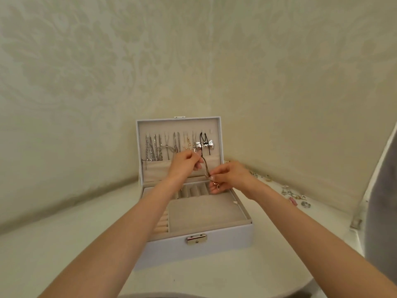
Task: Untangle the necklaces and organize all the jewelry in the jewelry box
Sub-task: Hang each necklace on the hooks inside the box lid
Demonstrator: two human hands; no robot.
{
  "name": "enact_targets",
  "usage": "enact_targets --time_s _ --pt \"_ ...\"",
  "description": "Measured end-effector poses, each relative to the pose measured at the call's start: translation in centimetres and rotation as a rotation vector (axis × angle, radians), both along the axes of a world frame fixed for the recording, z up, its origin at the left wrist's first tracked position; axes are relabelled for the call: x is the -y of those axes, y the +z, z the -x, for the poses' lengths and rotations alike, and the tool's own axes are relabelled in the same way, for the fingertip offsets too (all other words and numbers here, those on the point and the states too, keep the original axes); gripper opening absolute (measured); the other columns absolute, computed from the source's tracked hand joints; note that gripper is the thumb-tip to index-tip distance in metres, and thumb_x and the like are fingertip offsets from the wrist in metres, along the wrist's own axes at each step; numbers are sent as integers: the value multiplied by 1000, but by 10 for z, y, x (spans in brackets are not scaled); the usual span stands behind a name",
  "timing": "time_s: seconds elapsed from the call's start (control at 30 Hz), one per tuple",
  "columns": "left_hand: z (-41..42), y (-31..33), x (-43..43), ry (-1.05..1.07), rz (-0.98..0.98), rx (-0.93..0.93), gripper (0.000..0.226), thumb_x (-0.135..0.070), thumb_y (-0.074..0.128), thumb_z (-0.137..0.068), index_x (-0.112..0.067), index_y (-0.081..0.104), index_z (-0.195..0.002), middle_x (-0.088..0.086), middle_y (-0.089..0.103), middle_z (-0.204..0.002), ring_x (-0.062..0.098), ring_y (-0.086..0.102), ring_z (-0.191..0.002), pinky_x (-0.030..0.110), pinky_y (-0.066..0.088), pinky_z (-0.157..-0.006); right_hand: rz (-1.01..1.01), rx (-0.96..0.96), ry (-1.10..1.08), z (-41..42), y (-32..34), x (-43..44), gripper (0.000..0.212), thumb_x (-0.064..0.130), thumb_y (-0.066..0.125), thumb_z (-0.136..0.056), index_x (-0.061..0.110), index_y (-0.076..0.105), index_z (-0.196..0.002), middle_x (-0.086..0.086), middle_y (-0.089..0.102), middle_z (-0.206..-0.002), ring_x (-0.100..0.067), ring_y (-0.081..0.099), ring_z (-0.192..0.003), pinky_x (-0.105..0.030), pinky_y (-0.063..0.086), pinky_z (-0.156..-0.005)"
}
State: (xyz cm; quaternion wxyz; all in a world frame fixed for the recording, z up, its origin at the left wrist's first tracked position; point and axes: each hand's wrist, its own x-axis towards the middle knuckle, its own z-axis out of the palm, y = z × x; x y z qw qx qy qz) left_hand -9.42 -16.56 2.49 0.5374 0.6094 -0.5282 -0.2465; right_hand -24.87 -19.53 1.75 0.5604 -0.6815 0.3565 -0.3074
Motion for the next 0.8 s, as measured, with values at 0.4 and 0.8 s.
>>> enact_targets --time_s 0.4,0.8 --pt "8 -11 -19 544 388 542 20 -27 47 -93 -15 49 -76 -5 50 -68 15 48 -68 28 32 -61 1 126 -102 -5 -6 11 8 -2 69 -80 5 66 -83 -3 70 -62 -11 66 -54 -20 54 -51" --pt "14 -28 -11 -82 144 717 37 -37 39 -95 -19 60 -70 1 70 -65 20 65 -62 40 53 -64 -39 172 -169 -1 -5 14 13 -6 66 -81 8 67 -82 2 68 -58 -7 62 -53 -17 52 -55"
